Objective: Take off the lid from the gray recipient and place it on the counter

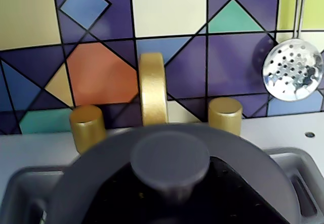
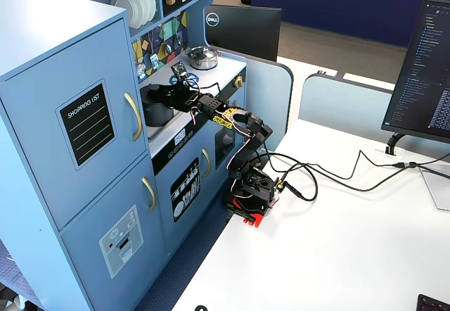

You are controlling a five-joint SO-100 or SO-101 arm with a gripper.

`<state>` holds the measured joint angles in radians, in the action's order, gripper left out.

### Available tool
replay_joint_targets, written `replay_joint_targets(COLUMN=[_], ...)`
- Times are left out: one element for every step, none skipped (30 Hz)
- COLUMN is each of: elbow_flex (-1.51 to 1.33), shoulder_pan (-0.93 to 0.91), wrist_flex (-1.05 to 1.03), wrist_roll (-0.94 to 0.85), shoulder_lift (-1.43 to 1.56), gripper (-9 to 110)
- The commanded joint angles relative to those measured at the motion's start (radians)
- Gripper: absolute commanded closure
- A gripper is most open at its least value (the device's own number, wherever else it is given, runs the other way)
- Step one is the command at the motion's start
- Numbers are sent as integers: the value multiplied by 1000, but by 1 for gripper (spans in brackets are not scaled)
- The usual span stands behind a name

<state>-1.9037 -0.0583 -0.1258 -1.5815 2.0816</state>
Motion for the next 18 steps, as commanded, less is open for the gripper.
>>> replay_joint_targets(elbow_flex=[92, 106, 124, 144, 166, 187, 206, 221, 230, 235, 235, 233, 229, 221, 213, 206, 195, 181], shoulder_pan=[-5, -3, -3, -3, 0, 2, 2, 2, 0, -6, -17, -31, -52, -75, -103, -132, -161, -192], wrist_flex=[32, 32, 32, 28, 23, 15, 2, -9, -12, -15, -21, -25, -26, -21, -14, -8, -6, -3], wrist_roll=[9, 6, 0, -8, -12, -17, -25, -32, -34, -37, -41, -41, -41, -41, -38, -35, -35, -35], shoulder_lift=[20, 20, 20, 20, 20, 21, 25, 28, 34, 38, 44, 51, 55, 60, 63, 67, 72, 78], gripper=[102, 102, 102, 102, 102, 102, 102, 102, 102, 102, 102, 102, 102, 102, 102, 102, 102, 102])
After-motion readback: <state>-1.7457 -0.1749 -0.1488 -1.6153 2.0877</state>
